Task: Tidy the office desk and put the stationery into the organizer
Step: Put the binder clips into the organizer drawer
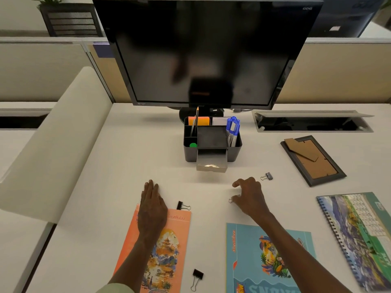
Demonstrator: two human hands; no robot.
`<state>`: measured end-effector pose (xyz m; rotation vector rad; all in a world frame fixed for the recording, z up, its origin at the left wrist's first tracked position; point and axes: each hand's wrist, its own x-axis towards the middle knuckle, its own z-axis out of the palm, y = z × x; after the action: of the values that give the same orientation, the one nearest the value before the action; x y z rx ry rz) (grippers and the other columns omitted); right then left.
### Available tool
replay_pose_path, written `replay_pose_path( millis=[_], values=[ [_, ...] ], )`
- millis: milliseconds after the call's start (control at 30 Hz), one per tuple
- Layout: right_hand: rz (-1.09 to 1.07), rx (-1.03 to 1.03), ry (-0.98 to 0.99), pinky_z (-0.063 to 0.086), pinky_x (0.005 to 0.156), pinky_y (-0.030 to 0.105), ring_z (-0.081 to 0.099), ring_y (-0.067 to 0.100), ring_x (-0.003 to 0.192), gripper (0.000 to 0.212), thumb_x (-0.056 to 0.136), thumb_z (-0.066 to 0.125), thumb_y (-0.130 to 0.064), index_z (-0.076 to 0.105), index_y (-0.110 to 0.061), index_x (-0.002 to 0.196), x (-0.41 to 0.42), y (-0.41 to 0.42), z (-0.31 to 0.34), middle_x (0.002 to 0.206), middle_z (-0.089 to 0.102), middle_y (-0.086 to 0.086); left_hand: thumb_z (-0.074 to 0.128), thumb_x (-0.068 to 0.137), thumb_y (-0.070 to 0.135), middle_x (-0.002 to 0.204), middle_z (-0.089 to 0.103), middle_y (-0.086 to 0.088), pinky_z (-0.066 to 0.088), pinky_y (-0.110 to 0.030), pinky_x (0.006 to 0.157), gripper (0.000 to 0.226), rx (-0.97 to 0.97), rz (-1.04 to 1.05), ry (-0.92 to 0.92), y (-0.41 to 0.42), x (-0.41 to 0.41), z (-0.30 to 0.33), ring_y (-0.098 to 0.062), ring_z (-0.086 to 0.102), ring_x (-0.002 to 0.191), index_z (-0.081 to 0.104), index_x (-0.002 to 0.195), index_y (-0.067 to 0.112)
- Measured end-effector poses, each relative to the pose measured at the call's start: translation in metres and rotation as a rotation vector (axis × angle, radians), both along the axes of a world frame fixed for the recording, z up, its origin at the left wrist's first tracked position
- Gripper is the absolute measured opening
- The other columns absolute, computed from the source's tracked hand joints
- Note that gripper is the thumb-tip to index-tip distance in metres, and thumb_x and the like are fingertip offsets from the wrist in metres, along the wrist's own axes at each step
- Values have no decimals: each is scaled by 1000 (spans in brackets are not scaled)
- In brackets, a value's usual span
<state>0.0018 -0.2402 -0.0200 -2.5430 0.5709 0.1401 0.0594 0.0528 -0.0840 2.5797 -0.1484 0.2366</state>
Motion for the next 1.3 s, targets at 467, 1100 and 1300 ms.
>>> replay_pose_path(
  millis=[467, 1100, 1300],
  values=[
    [204, -5, 1, 44, 76, 26, 57, 26, 93, 16, 83, 65, -1, 67, -4, 99, -3, -7, -5, 104, 56, 13, 43, 100, 17, 152, 38, -11, 22, -35, 116, 44, 15, 40, 68, -2, 1, 3, -23, 30, 144, 45, 141, 3],
    [72, 14, -401, 39, 66, 19, 54, 9, 75, 10, 81, 72, -24, 67, -19, 88, 53, 23, 59, 84, 65, -6, 44, 100, 18, 152, 38, -10, 24, -35, 116, 44, 31, 41, 74, -1, 2, 5, -21, 30, 144, 45, 141, 3],
    [88, -58, -324, 42, 68, 20, 55, 10, 81, 10, 83, 70, -22, 68, -16, 91, 82, 24, 47, 88, 65, -2, 42, 100, 18, 153, 37, -9, 24, -35, 118, 45, 22, 38, 95, -2, 2, 7, -19, 28, 145, 43, 142, 3]
  ],
)
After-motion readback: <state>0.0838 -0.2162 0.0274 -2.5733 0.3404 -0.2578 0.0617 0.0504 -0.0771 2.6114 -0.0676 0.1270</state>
